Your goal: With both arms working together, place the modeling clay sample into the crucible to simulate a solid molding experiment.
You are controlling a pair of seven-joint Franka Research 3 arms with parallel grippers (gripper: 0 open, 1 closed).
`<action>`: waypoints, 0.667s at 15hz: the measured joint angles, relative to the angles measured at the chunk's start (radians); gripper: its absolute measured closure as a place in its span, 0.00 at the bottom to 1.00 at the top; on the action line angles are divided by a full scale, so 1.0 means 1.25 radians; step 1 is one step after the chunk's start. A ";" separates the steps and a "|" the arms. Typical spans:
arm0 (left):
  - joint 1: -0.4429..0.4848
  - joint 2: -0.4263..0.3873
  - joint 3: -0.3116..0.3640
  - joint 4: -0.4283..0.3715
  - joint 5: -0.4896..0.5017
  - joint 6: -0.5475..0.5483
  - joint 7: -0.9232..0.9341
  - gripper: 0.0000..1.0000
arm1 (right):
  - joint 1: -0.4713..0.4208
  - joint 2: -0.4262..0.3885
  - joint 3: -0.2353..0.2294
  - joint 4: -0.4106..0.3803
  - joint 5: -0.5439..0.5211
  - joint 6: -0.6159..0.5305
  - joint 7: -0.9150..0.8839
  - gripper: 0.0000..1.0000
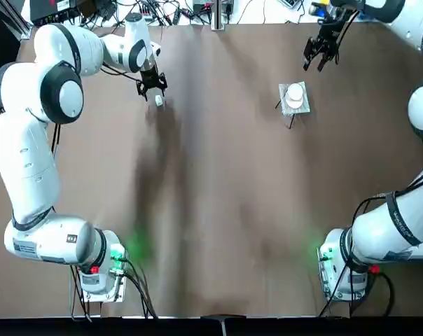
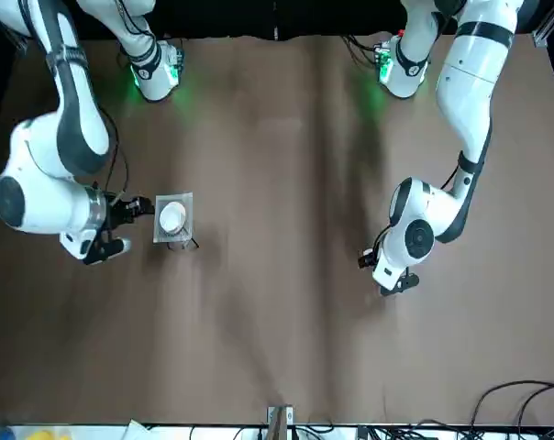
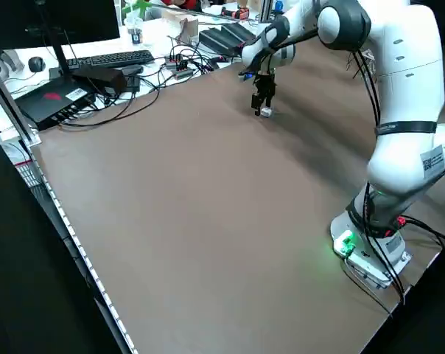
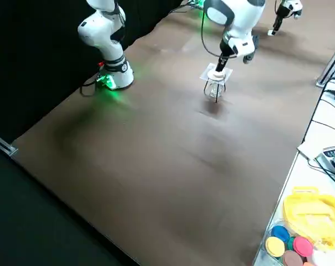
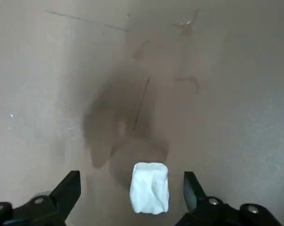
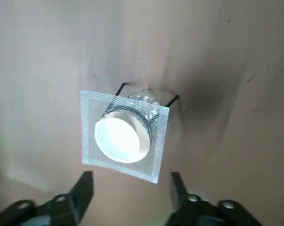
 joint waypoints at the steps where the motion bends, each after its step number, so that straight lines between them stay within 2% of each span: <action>1: 0.000 0.003 0.000 0.000 0.000 0.001 0.000 0.04 | 0.000 0.012 0.000 -0.005 0.000 0.007 0.000 0.29; 3: 0.000 0.003 0.000 0.000 0.000 0.001 -0.001 0.06 | 0.000 0.033 0.000 -0.017 0.000 0.031 0.000 0.51; 4: -0.001 0.003 0.000 0.000 0.000 0.001 -0.002 0.11 | 0.000 0.041 0.000 -0.023 0.001 0.045 0.000 0.54; 5: -0.001 0.003 0.000 -0.002 0.000 0.001 -0.004 0.11 | 0.000 0.048 0.000 -0.031 0.001 0.057 0.000 0.55; 8: -0.001 0.004 0.000 -0.013 0.000 0.002 -0.014 0.27 | 0.006 0.066 0.000 -0.045 0.001 0.067 0.001 0.59; 10: -0.002 0.003 -0.001 -0.013 0.000 0.002 -0.026 0.30 | 0.012 0.070 0.000 -0.046 0.001 0.067 0.001 0.60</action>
